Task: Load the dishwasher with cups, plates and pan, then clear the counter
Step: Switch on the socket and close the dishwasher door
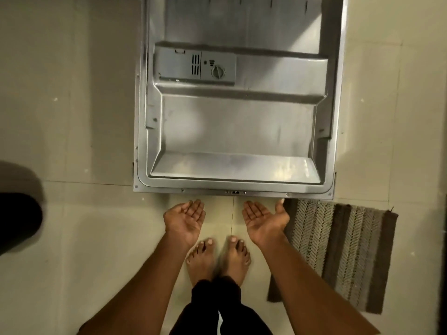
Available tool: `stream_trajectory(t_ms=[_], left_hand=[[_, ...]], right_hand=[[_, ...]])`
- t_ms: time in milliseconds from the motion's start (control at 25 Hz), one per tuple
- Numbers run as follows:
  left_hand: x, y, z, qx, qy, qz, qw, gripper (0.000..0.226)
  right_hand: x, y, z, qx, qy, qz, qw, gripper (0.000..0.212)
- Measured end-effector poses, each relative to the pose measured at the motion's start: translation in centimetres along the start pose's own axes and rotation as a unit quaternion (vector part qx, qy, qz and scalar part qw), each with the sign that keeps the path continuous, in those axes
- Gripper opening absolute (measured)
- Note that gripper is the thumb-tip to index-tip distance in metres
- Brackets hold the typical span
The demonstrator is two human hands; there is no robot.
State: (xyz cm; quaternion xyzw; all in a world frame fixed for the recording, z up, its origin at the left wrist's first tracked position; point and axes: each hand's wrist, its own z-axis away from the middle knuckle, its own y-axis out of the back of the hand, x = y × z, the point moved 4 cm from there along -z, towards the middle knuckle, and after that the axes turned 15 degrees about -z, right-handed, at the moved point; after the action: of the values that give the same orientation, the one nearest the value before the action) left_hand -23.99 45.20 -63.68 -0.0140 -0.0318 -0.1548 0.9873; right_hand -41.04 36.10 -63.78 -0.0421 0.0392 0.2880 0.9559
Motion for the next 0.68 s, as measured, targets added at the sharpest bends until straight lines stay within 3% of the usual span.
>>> stream_trajectory(t_ms=[320, 680], left_hand=[[2.5, -0.9, -3.6, -0.040, -0.053, 0.063, 0.996, 0.013], [1.9, 0.4, 0.5, -0.057, -0.067, 0.074, 0.993, 0.030]], right_hand=[[-0.5, -0.4, -3.9, -0.045, -0.014, -0.073, 0.996, 0.093], [-1.0, 0.5, -0.2, -0.031, -0.007, -0.076, 0.997, 0.089]])
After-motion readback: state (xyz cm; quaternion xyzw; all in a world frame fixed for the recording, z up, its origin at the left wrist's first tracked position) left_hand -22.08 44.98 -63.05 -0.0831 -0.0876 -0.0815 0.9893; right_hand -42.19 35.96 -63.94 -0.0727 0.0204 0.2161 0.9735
